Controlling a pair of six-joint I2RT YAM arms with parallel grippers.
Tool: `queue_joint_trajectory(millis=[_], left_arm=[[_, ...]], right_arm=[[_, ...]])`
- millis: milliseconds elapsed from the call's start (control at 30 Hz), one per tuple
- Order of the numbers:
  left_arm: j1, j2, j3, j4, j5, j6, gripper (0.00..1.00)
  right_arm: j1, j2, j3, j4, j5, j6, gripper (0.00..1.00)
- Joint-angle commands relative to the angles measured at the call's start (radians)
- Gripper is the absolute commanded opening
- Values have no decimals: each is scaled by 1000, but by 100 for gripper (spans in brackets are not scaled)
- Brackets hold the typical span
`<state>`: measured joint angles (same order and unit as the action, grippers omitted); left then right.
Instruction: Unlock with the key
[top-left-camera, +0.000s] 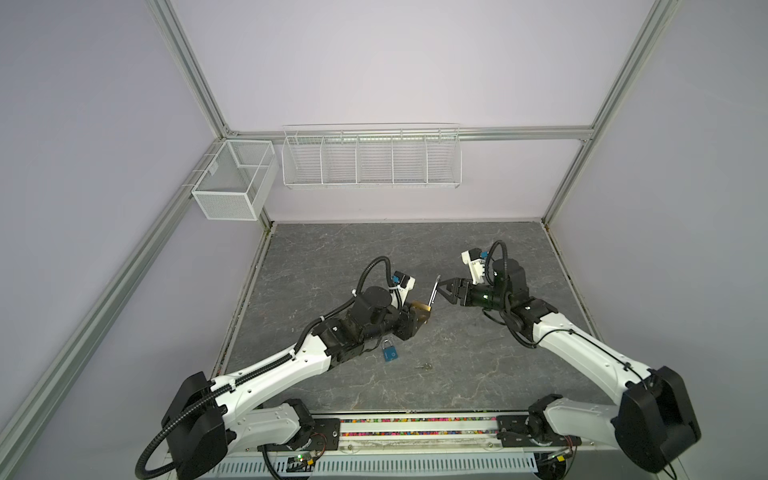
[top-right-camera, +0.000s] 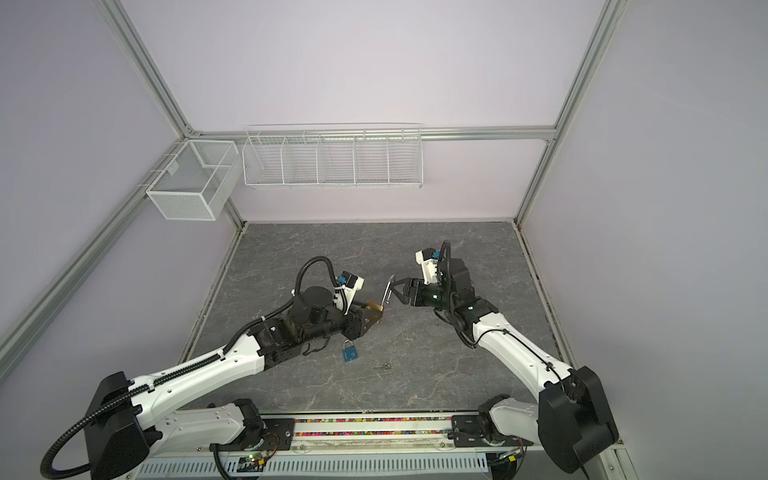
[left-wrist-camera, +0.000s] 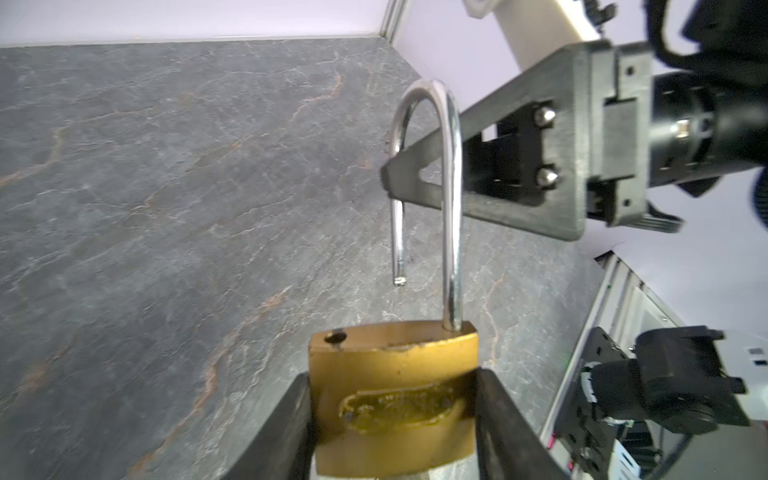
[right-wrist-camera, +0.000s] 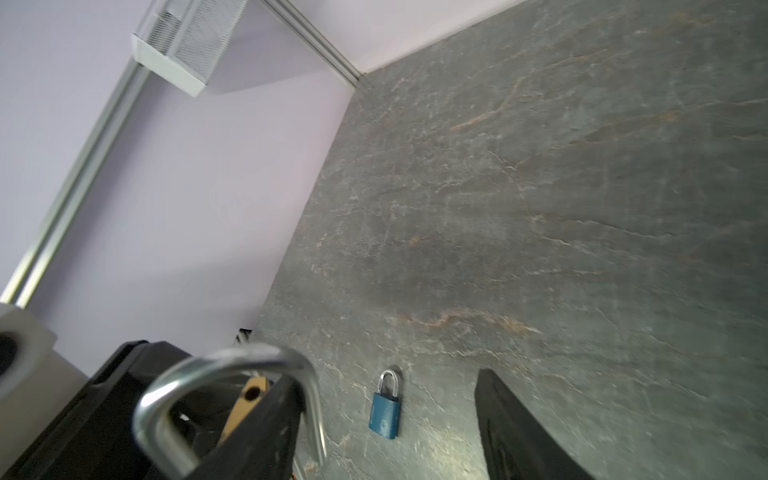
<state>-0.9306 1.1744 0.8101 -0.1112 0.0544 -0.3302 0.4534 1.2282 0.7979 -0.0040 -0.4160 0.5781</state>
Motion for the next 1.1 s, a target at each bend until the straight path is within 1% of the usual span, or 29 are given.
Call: queue_joint_trajectory(millis=[0, 133, 233, 300, 333, 400, 500, 600, 667, 833, 1067], left_arm=[[-2, -6, 72, -3, -138, 28, 0], [-2, 69, 130, -94, -266, 23, 0], [7, 180, 198, -207, -422, -28, 0], [12, 269, 251, -284, -496, -69, 0], [15, 302, 267, -296, -508, -63, 0], [32, 379, 300, -317, -522, -51, 0], [77, 451, 326, -325, -510, -44, 0], [131, 502, 340, -316, -461, -33, 0], [172, 562, 373, -347, -420, -32, 0], [236, 695, 446, -420, -459, -28, 0], [411, 806, 512, -466, -379, -78, 0]], right_arm=[[6, -15, 28, -170, 89, -67, 68], [8, -6, 28, -195, 86, -78, 68], [8, -10, 9, -196, 92, -78, 68], [8, -17, -1, -202, 83, -82, 69], [8, -25, -5, -207, 83, -85, 69], [8, -52, -20, -220, 84, -94, 69], [6, -108, -45, -243, 95, -104, 70], [4, -161, -67, -262, 99, -103, 71], [4, -188, -77, -266, 98, -98, 71], [4, -235, -71, -304, 94, -105, 72], [4, -284, -83, -335, 96, -115, 74]])
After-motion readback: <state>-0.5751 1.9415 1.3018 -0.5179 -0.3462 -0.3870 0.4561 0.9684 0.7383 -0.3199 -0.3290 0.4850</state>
